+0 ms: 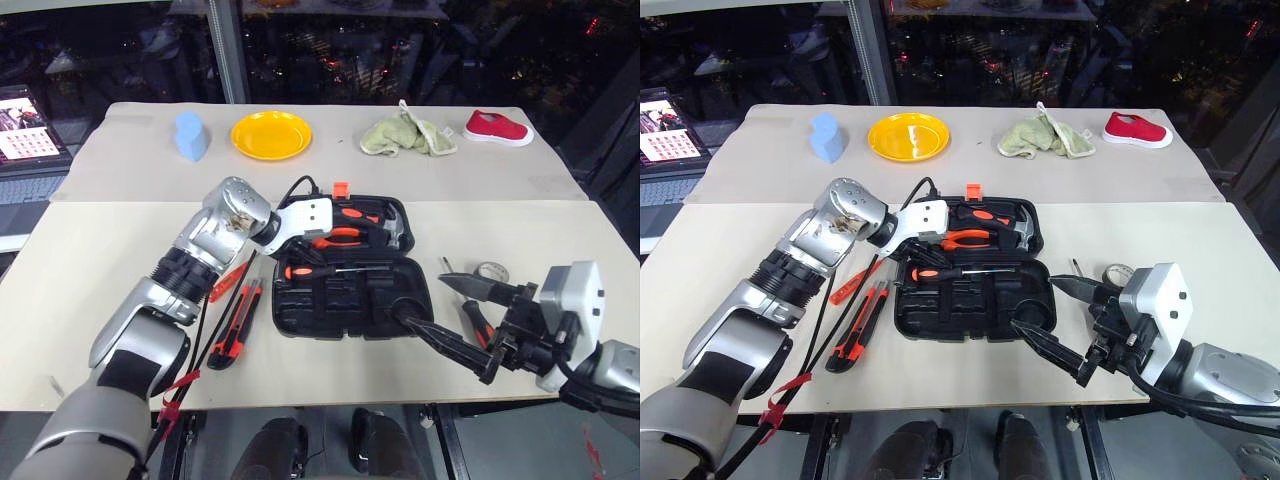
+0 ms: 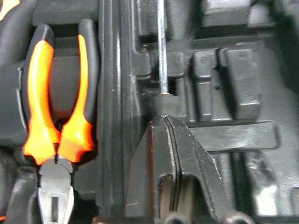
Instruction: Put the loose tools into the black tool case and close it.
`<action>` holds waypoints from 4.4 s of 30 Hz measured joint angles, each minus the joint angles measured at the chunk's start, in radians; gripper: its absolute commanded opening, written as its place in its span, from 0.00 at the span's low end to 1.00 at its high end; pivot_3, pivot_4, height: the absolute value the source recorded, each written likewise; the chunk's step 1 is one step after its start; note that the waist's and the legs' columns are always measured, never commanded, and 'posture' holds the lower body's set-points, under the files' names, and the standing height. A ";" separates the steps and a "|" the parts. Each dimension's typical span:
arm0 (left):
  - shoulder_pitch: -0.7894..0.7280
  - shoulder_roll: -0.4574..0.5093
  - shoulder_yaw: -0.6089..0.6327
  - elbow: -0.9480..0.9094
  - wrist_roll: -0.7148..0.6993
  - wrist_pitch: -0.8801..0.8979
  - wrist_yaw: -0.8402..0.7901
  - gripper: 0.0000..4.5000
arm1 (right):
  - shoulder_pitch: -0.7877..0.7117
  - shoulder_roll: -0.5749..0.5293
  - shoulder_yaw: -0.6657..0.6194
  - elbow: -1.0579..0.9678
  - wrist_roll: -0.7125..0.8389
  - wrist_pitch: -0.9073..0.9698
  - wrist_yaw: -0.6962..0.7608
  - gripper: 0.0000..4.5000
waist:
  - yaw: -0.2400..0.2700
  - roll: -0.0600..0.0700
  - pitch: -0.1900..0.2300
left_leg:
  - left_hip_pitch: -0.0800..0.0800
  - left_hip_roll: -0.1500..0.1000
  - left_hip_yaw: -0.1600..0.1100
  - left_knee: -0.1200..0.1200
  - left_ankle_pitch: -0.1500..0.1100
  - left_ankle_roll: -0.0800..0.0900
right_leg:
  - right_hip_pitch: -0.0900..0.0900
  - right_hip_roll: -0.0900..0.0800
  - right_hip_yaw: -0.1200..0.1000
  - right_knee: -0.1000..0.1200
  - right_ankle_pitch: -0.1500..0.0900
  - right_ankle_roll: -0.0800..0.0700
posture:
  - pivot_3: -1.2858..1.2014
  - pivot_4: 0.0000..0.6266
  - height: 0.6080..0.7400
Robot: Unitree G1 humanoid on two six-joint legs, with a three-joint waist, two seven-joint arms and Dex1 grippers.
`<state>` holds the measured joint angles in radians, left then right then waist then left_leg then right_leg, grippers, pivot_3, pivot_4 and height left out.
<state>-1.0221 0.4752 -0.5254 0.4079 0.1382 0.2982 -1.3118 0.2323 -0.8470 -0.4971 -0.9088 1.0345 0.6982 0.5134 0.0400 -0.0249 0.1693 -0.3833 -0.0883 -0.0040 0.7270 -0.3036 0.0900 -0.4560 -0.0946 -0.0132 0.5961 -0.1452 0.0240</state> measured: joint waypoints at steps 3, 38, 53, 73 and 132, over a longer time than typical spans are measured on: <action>0.001 -0.013 -0.007 0.004 0.032 -0.041 0.023 0.00 | -0.009 0.000 0.000 0.006 0.000 0.000 -0.004 1.00 | 0.003 0.001 -0.001 | 0.000 0.000 0.000 0.000 -0.001 0.002 | 0.001 0.000 0.000 0.000 0.000 0.000 | 0.52 0.24 1.00; 0.010 -0.054 0.067 0.052 -0.006 -0.075 -0.029 0.00 | 0.039 0.022 -0.008 0.006 -0.008 -0.015 -0.016 1.00 | -0.001 0.002 -0.002 | -0.001 -0.001 0.003 0.001 -0.001 0.001 | -0.001 0.000 0.000 0.000 0.001 0.002 | 0.52 0.24 1.00; 0.010 -0.068 0.049 0.075 0.026 -0.173 -0.034 0.00 | 0.038 0.034 -0.008 0.006 -0.001 -0.015 -0.037 1.00 | 0.003 0.002 -0.002 | 0.000 -0.001 0.003 0.001 -0.001 0.002 | 0.000 0.000 0.000 -0.001 0.001 0.002 | 0.52 0.24 1.00; -0.070 -0.150 0.116 0.314 0.007 -0.293 -0.017 0.00 | 0.049 0.054 0.011 0.010 -0.048 -0.016 -0.037 1.00 | 0.003 0.002 -0.003 | -0.001 -0.002 0.003 0.004 -0.003 0.008 | 0.000 0.000 0.000 0.000 0.003 0.005 | 0.52 0.24 1.00; 0.158 0.265 0.311 -0.493 -0.653 0.374 -0.222 1.00 | 0.134 0.327 0.110 0.349 -0.375 -0.038 -0.151 0.22 | -0.027 0.008 -0.004 | 0.012 -0.002 0.001 -0.014 0.004 -0.009 | 0.001 0.003 0.005 0.001 -0.004 -0.003 | 0.52 0.24 1.00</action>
<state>-0.8639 0.7398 -0.2145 -0.0848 -0.5147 0.6724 -1.5342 0.3659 -0.5201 -0.3868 -0.5599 0.6593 0.6597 0.3620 0.0126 -0.0168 0.1653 -0.3712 -0.0902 -0.0026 0.7134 -0.2996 0.0810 -0.4550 -0.0917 -0.0085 0.5975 -0.1492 0.0213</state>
